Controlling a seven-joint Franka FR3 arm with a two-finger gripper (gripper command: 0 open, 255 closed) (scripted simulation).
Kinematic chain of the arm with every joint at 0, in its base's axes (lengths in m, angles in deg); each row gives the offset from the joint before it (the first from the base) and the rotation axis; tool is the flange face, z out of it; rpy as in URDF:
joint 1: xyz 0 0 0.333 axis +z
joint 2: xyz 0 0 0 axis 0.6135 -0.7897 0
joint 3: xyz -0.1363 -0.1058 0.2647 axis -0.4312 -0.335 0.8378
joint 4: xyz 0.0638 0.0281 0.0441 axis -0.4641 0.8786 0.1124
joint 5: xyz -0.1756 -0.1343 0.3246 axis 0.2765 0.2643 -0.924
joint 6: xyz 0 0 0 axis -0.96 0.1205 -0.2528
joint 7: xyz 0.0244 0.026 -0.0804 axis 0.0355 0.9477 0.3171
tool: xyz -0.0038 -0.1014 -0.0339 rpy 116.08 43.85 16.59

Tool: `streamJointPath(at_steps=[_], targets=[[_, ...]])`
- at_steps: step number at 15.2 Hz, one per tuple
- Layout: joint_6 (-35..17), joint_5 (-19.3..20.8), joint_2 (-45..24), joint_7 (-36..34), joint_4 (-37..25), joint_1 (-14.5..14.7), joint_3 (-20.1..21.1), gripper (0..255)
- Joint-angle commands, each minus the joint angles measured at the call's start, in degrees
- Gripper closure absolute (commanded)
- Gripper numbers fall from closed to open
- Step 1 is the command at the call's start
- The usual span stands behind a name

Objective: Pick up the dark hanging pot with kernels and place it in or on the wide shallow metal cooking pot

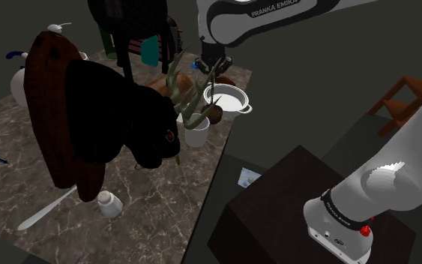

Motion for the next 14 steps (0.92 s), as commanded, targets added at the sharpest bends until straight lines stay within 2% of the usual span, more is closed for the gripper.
streamJointPath(at_steps=[1, 14], targets=[[1.5, -0.4, 0.5, 0.5, -1.1, 0.0, 0.1, 255], [10.4, -2.2, 2.6, 3.5, -8.5, 0.1, 0.4, 255]])
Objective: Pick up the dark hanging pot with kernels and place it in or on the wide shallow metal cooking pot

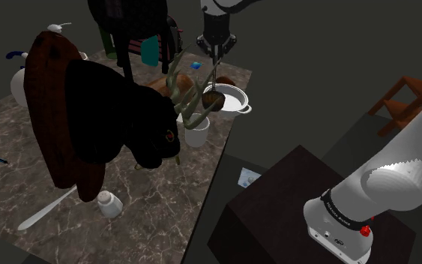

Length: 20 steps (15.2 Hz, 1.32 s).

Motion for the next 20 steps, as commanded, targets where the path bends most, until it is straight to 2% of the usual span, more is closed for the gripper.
streamJointPath(at_steps=[1, 3, 9, 17, 20], targets=[[1.6, -0.2, 0.3, 0.5, -1.4, 0.0, 0.0, 255], [2.9, -0.4, 0.4, 0.9, -2.7, 0.0, 0.0, 255], [5.7, -0.5, -1.1, 8.7, -8.9, -3.6, -2.9, 255], [11.2, 0.0, -6.8, 18.5, -22.3, -7.8, -6.4, 255], [8.7, -0.1, -6.3, 18.0, -19.3, -8.0, -6.4, 255]])
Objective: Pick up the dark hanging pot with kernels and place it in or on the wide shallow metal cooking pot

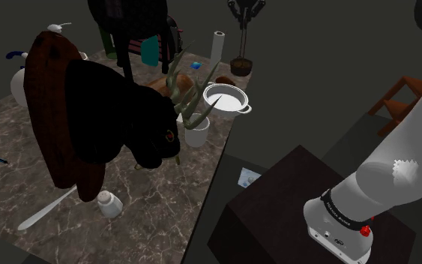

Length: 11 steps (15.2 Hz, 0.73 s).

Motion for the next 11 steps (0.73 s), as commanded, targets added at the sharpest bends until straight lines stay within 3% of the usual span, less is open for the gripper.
streamJointPath(at_steps=[1, 11], targets=[[-1.4, 0.0, 0.0, -0.1, 1.3, -0.2, -0.1, 255], [-9.0, 0.3, 0.5, -1.9, 9.7, -0.7, -0.3, 255]])
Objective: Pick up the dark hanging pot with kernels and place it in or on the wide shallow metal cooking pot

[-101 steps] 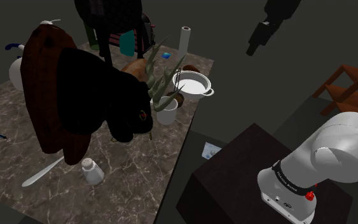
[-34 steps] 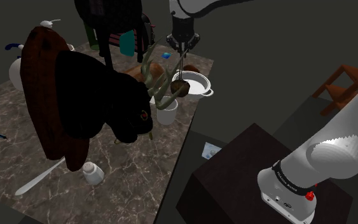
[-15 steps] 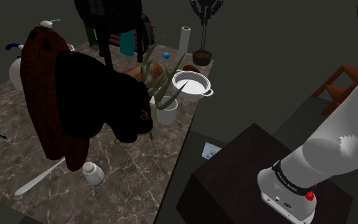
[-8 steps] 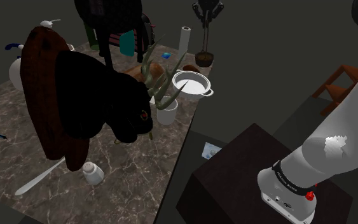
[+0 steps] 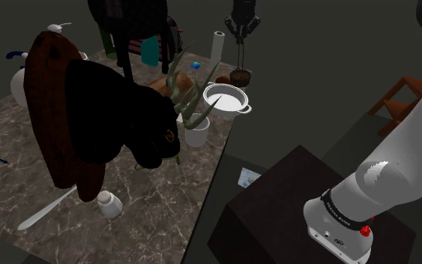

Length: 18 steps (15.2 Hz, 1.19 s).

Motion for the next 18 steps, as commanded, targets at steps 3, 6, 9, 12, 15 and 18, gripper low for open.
streamJointPath(at_steps=[3, 6, 9, 12, 15, 18], targets=[[-3.0, 0.3, -0.1, -0.8, 3.0, -0.1, -0.1, 255], [-5.2, 0.6, -0.3, -1.4, 5.0, -0.2, -0.1, 255], [-7.2, 0.9, -0.7, -2.0, 6.8, -0.2, -0.2, 255], [-9.3, 1.3, -1.1, -2.7, 8.5, -0.3, -0.3, 255], [-10.3, 1.5, -1.4, -3.0, 9.3, -0.3, -0.3, 255], [-10.3, 1.5, -1.4, -3.0, 9.3, -0.3, -0.3, 255]])
